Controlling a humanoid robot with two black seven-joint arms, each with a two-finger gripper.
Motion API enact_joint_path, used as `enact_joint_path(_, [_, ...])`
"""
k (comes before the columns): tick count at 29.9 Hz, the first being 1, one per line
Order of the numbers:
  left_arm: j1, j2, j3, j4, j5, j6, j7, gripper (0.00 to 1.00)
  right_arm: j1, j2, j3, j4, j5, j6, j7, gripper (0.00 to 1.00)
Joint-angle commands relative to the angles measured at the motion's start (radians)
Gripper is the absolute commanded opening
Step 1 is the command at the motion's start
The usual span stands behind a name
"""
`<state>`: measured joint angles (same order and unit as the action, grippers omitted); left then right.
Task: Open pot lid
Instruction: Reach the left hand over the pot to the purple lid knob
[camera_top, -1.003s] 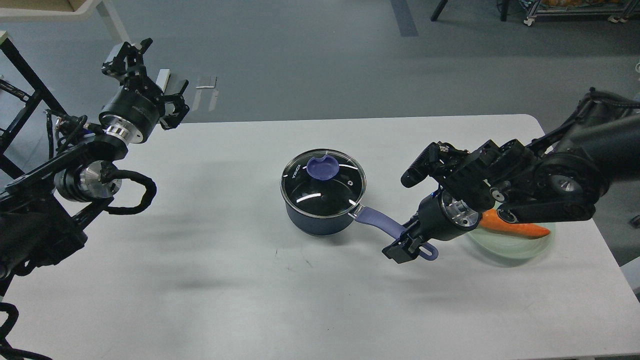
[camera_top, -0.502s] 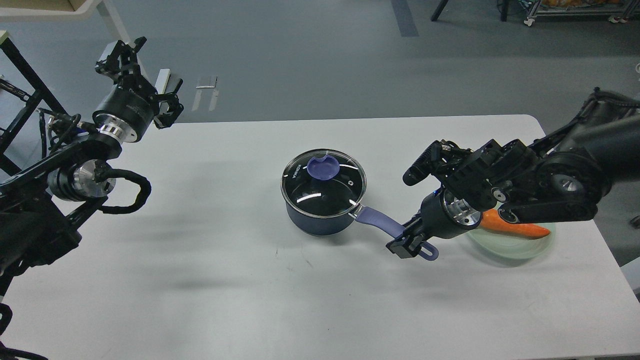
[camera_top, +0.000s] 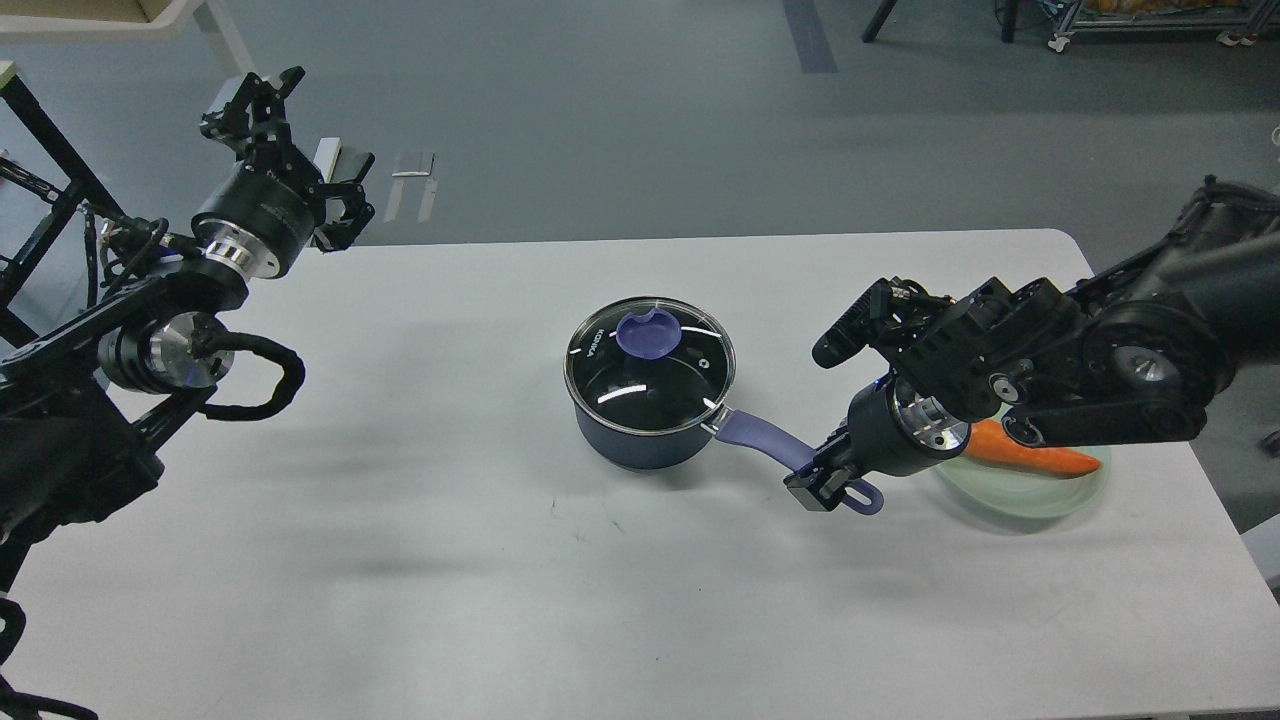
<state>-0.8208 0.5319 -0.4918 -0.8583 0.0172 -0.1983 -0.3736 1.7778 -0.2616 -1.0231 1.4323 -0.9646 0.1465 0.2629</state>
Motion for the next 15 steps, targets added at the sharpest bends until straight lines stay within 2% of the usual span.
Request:
enact_joint_path(1, [-0.023,0.003,0.002,-0.034,0.134,-0.001,0.005,0.99,0.000,0.001,0.003,0.002,0.006,0.001,0.001,0.21])
enact_joint_path(6, [-0.038,0.010,0.001,-0.148,0.429,0.016,0.004,0.99,0.000,-0.004,0.003,0.008,0.006,0.001,0.001,0.21])
enact_joint_path(11, [-0.055,-0.001,0.002,-0.281,0.791,0.074,0.001,0.99,-0.001,-0.013,0.003,0.011,0.006,0.001,0.001,0.21])
enact_joint_path(15, [-0.069,-0.027,0.010,-0.349,1.094,0.079,0.001,0.99,-0.003,-0.011,0.005,0.014,0.006,0.001,0.001,0.21])
